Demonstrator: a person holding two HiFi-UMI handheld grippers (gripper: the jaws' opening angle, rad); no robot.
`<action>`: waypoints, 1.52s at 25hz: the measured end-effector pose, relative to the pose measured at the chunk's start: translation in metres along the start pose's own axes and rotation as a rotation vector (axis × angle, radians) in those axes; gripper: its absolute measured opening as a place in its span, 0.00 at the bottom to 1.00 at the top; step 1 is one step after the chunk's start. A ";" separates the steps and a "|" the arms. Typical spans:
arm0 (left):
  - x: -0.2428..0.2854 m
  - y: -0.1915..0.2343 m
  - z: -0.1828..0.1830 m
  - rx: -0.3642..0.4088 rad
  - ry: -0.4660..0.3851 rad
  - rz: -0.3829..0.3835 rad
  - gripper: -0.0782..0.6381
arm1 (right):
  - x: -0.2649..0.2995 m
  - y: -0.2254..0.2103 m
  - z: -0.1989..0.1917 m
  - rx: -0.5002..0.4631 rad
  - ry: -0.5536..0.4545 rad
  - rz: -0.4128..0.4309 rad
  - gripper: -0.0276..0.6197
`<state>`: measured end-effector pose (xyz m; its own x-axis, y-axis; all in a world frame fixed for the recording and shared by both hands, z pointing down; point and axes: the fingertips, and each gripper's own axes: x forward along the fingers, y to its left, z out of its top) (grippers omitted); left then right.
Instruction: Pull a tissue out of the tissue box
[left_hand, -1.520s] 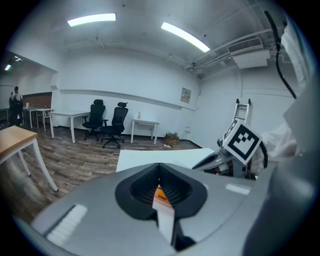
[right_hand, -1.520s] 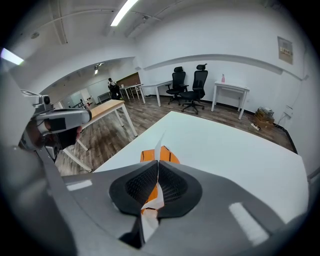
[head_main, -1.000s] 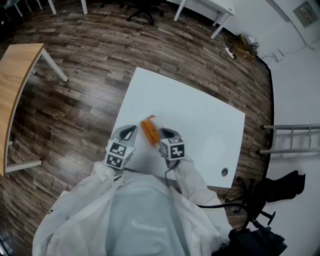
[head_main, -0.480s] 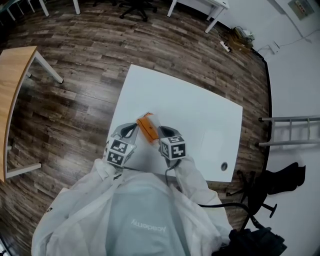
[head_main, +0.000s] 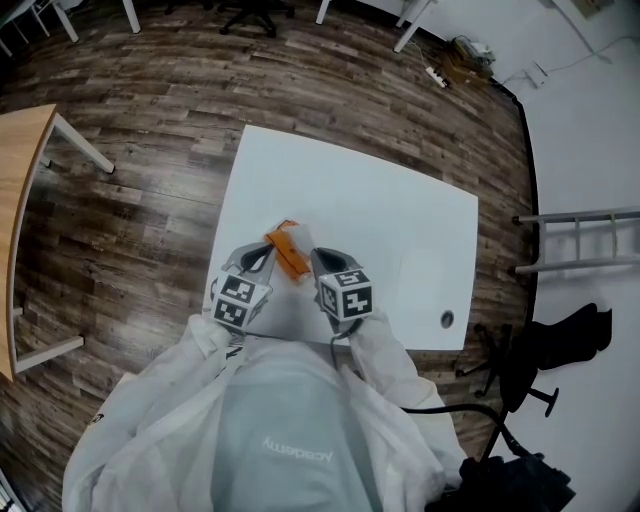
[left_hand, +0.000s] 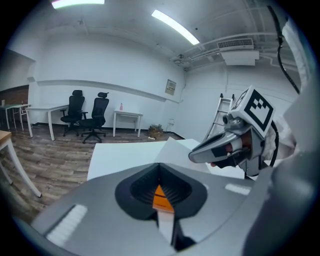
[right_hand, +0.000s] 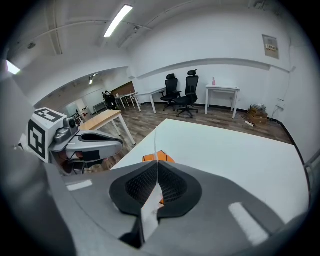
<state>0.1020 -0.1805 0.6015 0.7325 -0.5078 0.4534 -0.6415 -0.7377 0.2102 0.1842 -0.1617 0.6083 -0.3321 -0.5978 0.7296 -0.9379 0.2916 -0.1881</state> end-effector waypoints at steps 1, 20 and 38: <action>0.001 -0.001 0.000 0.002 0.002 -0.004 0.11 | -0.002 0.000 0.000 0.003 -0.003 0.000 0.05; 0.009 -0.008 -0.002 0.035 0.032 -0.071 0.11 | -0.029 0.007 0.015 0.080 -0.080 -0.023 0.05; 0.009 -0.006 0.000 0.050 0.049 -0.105 0.11 | -0.047 0.009 0.031 0.126 -0.145 -0.050 0.05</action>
<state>0.1125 -0.1806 0.6045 0.7823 -0.4049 0.4734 -0.5487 -0.8077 0.2160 0.1881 -0.1540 0.5523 -0.2874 -0.7131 0.6395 -0.9556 0.1683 -0.2418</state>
